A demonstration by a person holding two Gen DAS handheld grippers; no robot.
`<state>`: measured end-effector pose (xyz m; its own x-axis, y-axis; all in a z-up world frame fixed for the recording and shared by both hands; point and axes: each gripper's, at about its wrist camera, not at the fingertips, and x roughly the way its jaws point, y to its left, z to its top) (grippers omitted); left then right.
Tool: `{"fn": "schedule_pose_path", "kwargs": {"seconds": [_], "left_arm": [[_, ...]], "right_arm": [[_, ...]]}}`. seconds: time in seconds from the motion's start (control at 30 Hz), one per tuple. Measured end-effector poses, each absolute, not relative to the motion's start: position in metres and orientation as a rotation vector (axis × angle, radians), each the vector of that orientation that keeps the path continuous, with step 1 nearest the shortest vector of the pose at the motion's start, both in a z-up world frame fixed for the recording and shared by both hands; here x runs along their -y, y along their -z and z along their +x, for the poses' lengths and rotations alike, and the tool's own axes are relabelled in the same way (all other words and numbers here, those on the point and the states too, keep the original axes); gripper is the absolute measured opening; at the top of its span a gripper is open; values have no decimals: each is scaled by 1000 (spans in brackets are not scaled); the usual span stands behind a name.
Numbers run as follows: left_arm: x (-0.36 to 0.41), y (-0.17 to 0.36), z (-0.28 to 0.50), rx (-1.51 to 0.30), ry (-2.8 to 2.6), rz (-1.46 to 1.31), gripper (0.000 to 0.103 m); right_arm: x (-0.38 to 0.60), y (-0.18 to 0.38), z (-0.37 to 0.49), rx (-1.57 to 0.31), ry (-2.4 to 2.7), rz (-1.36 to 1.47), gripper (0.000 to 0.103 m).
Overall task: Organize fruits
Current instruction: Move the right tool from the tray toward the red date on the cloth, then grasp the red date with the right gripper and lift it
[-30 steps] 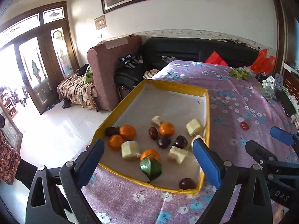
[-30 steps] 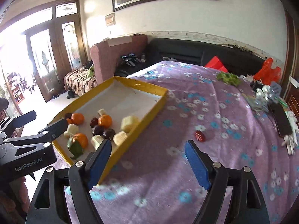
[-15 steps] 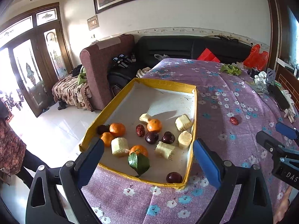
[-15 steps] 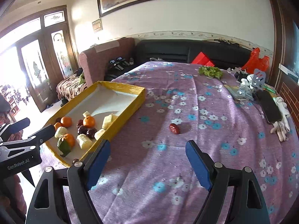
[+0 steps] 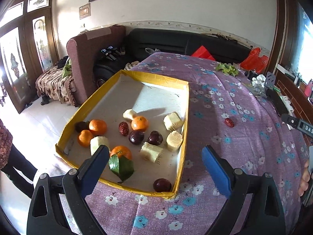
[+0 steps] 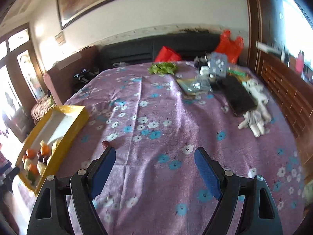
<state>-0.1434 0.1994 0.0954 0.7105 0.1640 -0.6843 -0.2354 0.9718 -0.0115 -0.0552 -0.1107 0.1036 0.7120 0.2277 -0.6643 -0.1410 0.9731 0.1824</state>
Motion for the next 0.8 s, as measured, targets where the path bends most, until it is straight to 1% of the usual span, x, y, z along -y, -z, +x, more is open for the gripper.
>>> {"fn": "schedule_pose_path", "kwargs": {"seconds": [0.13, 0.23, 0.4, 0.7, 0.73, 0.8], "left_arm": [[-195, -88, -136, -769, -227, -72, 95], [-198, -87, -135, -771, -245, -58, 95], [-229, -92, -141, -754, -309, -100, 95], [-286, -87, -156, -764, -410, -234, 95], [-289, -86, -158, -766, -414, -247, 96], [-292, -84, -160, -772, -418, -270, 95]], "right_arm": [[75, -84, -30, -826, -332, 88, 86], [38, -67, -15, -863, -383, 12, 80], [-2, -42, 12, -899, -416, -53, 77], [-19, -20, 20, -923, -429, -89, 75], [-21, -19, 20, -922, -432, -96, 70], [-25, -19, 19, -911, -428, -113, 57]]}}
